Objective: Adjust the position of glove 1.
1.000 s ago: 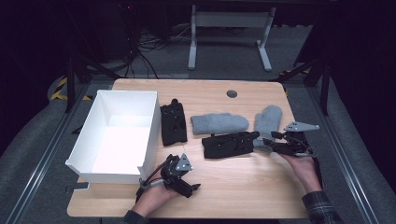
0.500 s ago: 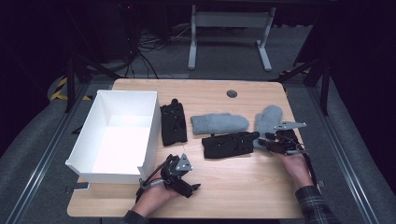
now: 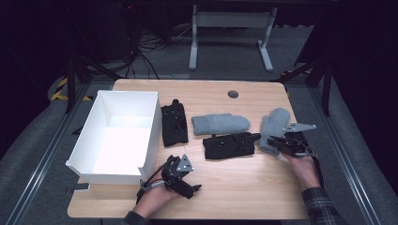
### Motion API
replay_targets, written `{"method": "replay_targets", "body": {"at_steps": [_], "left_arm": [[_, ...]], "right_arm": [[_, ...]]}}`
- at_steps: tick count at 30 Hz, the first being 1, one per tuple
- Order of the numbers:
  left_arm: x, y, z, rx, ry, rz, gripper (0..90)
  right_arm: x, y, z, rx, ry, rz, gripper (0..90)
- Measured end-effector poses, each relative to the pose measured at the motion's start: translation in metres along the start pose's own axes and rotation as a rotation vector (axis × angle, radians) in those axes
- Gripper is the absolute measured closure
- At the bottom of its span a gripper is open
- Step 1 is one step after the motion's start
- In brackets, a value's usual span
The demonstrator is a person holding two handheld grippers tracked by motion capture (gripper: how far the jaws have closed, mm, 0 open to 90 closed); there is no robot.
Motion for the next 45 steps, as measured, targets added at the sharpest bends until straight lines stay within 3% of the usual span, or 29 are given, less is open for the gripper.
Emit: {"method": "replay_targets", "body": {"at_steps": [5,11,18,20,23,27,31,32,35,39,42,45], "left_arm": [[0.0,0.0,0.0,0.0,0.001,-0.001,0.5],[0.0,0.0,0.0,-0.001,0.001,0.0,0.4],[0.0,0.0,0.0,0.0,0.0,-0.001,0.5],[0.0,0.0,0.0,0.0,0.0,0.0,0.5],[0.0,0.0,0.0,0.0,0.001,-0.001,0.4],[0.0,0.0,0.0,0.0,0.001,-0.001,0.5],[0.0,0.0,0.0,0.0,0.001,0.0,0.5],[0.0,0.0,0.0,0.0,0.001,0.0,0.5],[0.0,0.0,0.0,0.001,0.001,0.001,0.5],[0.0,0.0,0.0,0.001,0.001,0.001,0.6],[0.0,0.0,0.0,0.002,0.001,0.0,0.6],[0.0,0.0,0.0,0.002,0.002,0.001,0.7]], "right_arm": [[-0.013,-0.007,0.007,-0.013,0.002,0.01,81.4],[-0.03,-0.035,0.019,-0.041,0.011,-0.024,81.1],[-0.035,-0.058,0.028,-0.052,-0.004,-0.049,80.0],[-0.035,-0.069,0.033,-0.063,-0.017,-0.07,76.0],[-0.036,-0.074,0.033,-0.063,-0.012,-0.078,66.9],[-0.043,-0.068,0.026,-0.062,0.038,-0.074,58.9],[-0.042,-0.046,0.017,-0.062,0.051,-0.039,57.6],[-0.042,-0.046,0.017,-0.062,0.051,-0.039,57.6],[-0.031,-0.018,0.013,-0.05,0.034,-0.029,53.8],[-0.016,-0.009,0.013,-0.057,-0.003,-0.054,51.6],[-0.006,-0.01,0.015,-0.068,-0.041,-0.06,55.5],[0.001,-0.009,0.019,-0.067,-0.06,-0.071,70.3]]}}
Point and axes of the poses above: each handheld gripper's, and its own axes: x roughly forward along the jaws, z roughly out of its underside, y roughly to its right, the point moved 2 cm from there along x, roughly forward along the jaws, and after that the axes turned 9 degrees about -y, right-handed, at the moved point
